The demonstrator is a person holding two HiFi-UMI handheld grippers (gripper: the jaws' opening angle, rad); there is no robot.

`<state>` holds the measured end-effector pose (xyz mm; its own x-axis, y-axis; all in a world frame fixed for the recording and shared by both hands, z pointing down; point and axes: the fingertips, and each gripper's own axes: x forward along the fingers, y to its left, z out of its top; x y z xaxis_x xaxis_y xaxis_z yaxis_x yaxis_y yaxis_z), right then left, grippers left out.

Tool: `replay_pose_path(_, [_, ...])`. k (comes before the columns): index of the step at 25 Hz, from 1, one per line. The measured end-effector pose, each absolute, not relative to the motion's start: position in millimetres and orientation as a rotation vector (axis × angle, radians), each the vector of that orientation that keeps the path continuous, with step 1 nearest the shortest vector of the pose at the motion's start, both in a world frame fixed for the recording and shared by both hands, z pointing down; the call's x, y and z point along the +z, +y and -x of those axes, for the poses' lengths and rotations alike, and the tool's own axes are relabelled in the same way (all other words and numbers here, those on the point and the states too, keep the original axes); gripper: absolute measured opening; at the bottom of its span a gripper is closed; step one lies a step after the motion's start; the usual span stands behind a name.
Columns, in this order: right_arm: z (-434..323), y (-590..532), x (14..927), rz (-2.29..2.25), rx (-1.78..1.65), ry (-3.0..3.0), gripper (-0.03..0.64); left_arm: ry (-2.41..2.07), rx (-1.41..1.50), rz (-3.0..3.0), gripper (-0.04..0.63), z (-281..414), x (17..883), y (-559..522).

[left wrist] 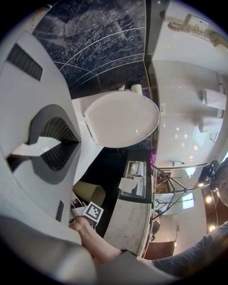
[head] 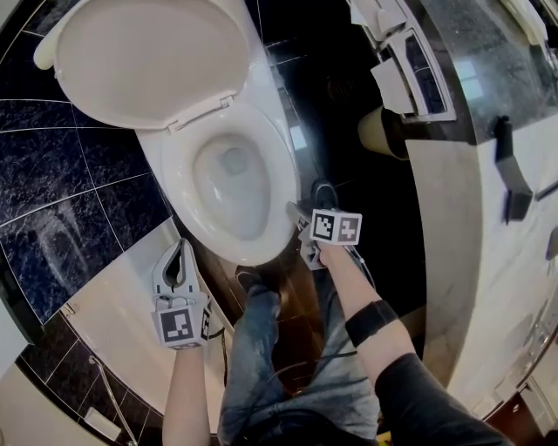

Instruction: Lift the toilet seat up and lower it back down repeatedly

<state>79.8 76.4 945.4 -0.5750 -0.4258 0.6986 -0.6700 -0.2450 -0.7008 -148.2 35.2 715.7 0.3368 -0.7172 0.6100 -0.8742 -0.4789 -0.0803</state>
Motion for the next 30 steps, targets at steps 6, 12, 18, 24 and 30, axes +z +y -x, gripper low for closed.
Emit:
replay_pose_path(6, [-81, 77, 947, -1.340, 1.986, -1.769, 0.132, -1.421, 0.863, -2.333, 0.000, 146, 719, 41])
replay_pose_path(12, [-82, 75, 940, -1.324, 2.023, -1.764, 0.129, -1.407, 0.867, -2.336, 0.000, 143, 717, 41])
replay_pose_path(18, [-82, 74, 914, -1.292, 2.061, -1.782, 0.126, -1.403, 0.861, -2.322, 0.000, 139, 708, 40])
replay_pose_path(24, [-83, 72, 885, -1.282, 2.085, -1.767, 0.124, -1.406, 0.860, -2.252, 0.000, 134, 689, 51])
replay_pose_path(30, [-85, 60, 843, -1.271, 2.084, -1.797, 0.126, -1.394, 0.875, -2.190, 0.000, 143, 673, 93])
